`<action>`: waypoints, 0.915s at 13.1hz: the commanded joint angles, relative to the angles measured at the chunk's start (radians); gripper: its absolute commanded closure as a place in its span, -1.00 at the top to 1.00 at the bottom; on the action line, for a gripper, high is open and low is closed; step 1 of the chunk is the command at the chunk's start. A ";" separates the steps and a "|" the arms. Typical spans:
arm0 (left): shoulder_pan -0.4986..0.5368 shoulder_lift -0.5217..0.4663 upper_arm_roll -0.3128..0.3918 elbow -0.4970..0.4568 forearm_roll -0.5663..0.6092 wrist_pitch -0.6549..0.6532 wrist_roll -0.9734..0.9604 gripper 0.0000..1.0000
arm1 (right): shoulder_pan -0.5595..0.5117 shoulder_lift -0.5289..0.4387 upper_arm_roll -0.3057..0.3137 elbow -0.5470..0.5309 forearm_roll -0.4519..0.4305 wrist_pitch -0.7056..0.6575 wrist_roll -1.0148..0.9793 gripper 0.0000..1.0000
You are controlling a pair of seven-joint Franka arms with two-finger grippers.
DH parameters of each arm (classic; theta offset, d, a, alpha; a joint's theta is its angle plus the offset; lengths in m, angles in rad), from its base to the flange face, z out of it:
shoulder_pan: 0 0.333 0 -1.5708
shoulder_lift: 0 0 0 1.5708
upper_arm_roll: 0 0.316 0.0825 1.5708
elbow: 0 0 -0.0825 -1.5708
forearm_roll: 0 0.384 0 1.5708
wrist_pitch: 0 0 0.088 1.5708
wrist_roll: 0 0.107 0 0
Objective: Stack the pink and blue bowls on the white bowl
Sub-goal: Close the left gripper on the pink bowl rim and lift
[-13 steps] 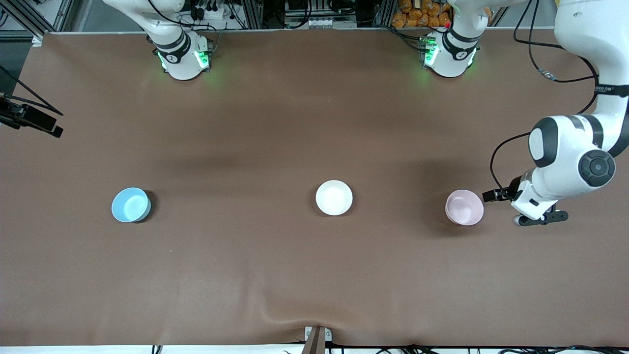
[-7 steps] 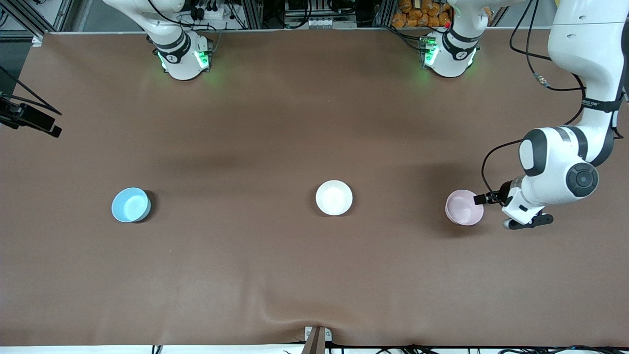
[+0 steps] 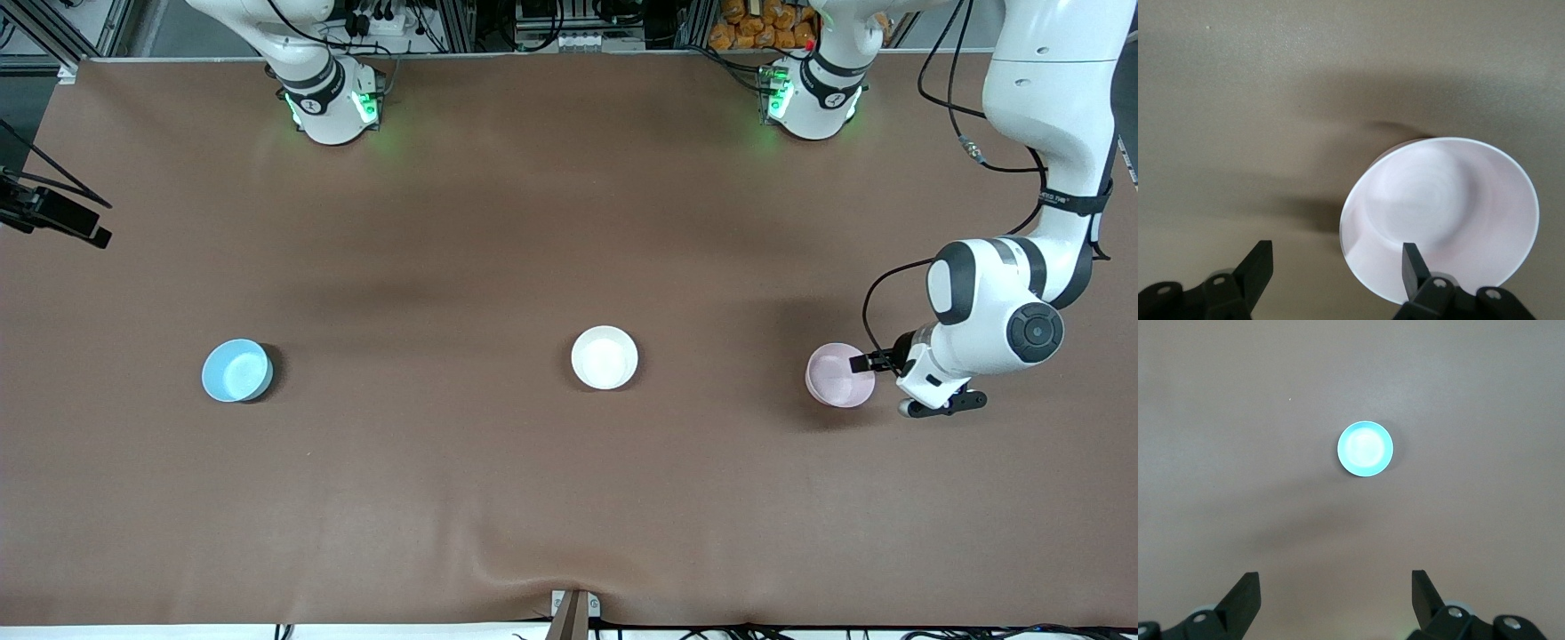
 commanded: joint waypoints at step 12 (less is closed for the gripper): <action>-0.009 0.039 -0.014 0.019 -0.022 0.038 0.019 -1.00 | -0.003 0.010 0.002 0.023 -0.006 -0.009 0.010 1.00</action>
